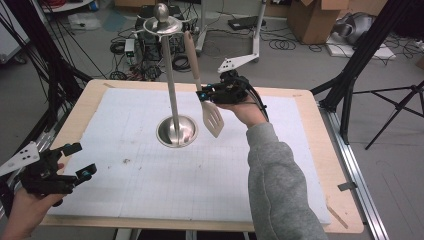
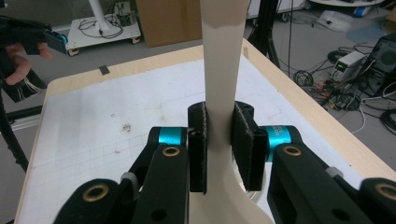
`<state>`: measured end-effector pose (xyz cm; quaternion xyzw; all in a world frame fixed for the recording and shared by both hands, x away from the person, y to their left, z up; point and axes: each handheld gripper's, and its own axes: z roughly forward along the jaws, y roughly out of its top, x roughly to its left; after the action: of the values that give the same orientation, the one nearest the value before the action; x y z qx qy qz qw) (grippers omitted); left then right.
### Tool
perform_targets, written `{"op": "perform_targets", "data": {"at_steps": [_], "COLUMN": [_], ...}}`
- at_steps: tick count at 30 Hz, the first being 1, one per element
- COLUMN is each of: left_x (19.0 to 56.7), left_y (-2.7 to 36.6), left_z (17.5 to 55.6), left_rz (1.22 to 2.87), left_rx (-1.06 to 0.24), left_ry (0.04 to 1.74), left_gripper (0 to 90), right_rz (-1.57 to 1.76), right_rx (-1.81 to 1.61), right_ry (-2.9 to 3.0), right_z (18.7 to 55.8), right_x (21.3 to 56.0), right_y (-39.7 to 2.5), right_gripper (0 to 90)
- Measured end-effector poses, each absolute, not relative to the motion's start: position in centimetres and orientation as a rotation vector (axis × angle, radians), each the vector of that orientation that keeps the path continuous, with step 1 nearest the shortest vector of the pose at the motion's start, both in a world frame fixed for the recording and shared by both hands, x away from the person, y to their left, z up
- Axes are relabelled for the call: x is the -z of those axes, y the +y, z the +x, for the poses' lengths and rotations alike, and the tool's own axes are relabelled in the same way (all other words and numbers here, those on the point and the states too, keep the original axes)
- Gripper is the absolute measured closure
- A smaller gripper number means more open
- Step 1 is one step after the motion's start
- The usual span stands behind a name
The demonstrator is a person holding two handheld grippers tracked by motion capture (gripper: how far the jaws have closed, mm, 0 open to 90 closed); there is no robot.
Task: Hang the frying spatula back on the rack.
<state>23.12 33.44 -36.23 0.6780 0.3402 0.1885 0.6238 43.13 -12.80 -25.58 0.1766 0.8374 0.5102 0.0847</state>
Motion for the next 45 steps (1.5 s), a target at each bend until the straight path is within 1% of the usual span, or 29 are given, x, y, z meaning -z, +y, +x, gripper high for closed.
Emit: {"op": "perform_targets", "data": {"at_steps": [2, 6, 9, 14, 17, 19, 27, 33, 39, 45], "left_x": [36.2, 36.2, 35.9, 36.1, 36.1, 36.1, 35.8, 36.0, 36.1, 36.3], "left_y": [33.4, 33.4, 33.3, 33.3, 33.4, 33.3, 33.4, 33.3, 33.0, 33.0], "left_z": [23.1, 23.1, 23.1, 23.1, 23.2, 23.2, 23.1, 23.2, 23.6, 23.9], "left_rz": [1.558, 1.557, 1.555, 1.556, 1.555, 1.554, 1.524, 1.534, 1.533, 1.53], "left_rx": [-0.433, -0.434, -0.437, -0.433, -0.434, -0.437, -0.45, -0.447, -0.444, -0.426], "left_ry": [0.782, 0.783, 0.769, 0.788, 0.789, 0.785, 0.777, 0.784, 0.783, 0.779], "left_gripper": [1.8, 1.8, 1.8, 1.8, 1.8, 1.8, 1.8, 1.8, 1.8, 1.8], "right_rz": [0.53, 0.527, 0.517, 0.52, 0.498, 0.491, 0.504, 0.495, 0.46, 0.452], "right_rx": [-1.52, -1.532, -1.529, -1.551, -1.564, -1.57, -1.597, -1.621, -1.648, -1.663], "right_ry": [2.496, 2.487, 2.486, 2.458, 2.479, 2.469, 2.444, 2.449, 2.435, 2.434], "right_z": [43.1, 43.0, 42.9, 42.8, 42.7, 42.7, 42.4, 41.9, 41.3, 41.1], "right_x": [25.6, 25.5, 25.4, 25.3, 25.3, 25.3, 25.8, 26.0, 25.8, 26.4], "right_y": [-12.7, -12.8, -12.8, -13.2, -13.4, -13.4, -14.3, -15.0, -15.4, -16.3], "right_gripper": [75.7, 67.6, 59.6, 39.2, 33.4, 31.5, 29.1, 26.9, 26.7, 26.6]}}
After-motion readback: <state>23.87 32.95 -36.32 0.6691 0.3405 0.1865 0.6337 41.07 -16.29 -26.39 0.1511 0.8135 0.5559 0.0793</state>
